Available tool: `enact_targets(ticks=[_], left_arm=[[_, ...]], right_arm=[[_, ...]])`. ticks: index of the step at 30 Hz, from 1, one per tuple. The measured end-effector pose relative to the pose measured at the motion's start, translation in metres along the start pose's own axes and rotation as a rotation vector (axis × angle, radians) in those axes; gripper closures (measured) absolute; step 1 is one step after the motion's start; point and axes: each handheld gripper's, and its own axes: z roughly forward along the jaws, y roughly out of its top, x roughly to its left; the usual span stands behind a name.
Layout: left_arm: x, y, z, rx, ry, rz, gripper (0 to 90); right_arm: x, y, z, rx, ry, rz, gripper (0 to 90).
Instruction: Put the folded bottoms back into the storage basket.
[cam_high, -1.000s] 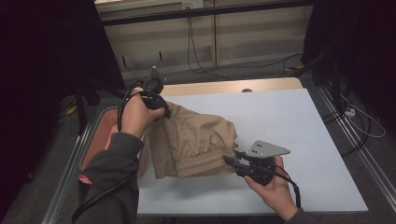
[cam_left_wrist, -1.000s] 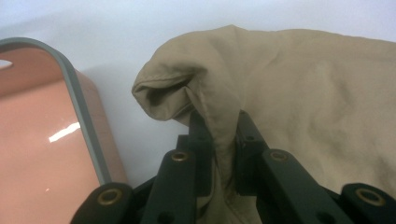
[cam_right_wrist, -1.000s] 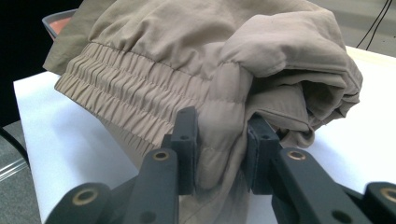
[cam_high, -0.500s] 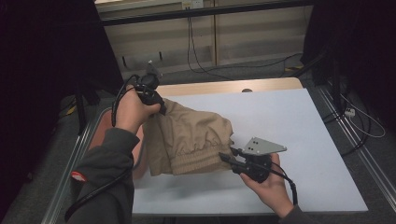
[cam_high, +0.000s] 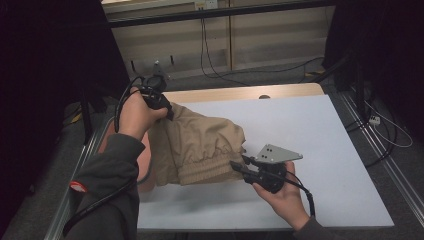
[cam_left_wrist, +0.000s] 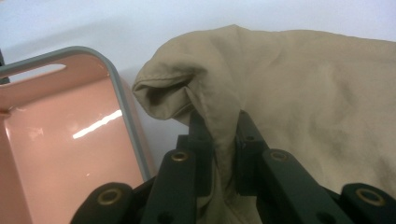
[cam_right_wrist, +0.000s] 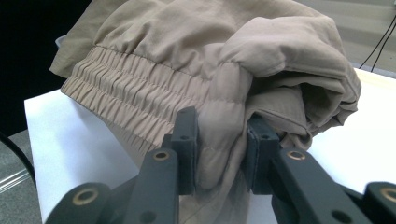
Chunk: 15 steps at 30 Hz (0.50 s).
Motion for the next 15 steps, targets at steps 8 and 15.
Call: enact_targets(ticks=[8, 15], left_arm=[[0.003, 0.003, -0.012, -0.007, 0.016, 0.009, 80.9], [0.008, 0.005, -0.021, -0.015, 0.02, 0.0, 80.9]], right_arm=[[0.002, 0.008, 0.003, -0.019, 0.002, -0.009, 69.6], [0.004, 0.016, 0.006, -0.027, 0.01, -0.011, 69.6]])
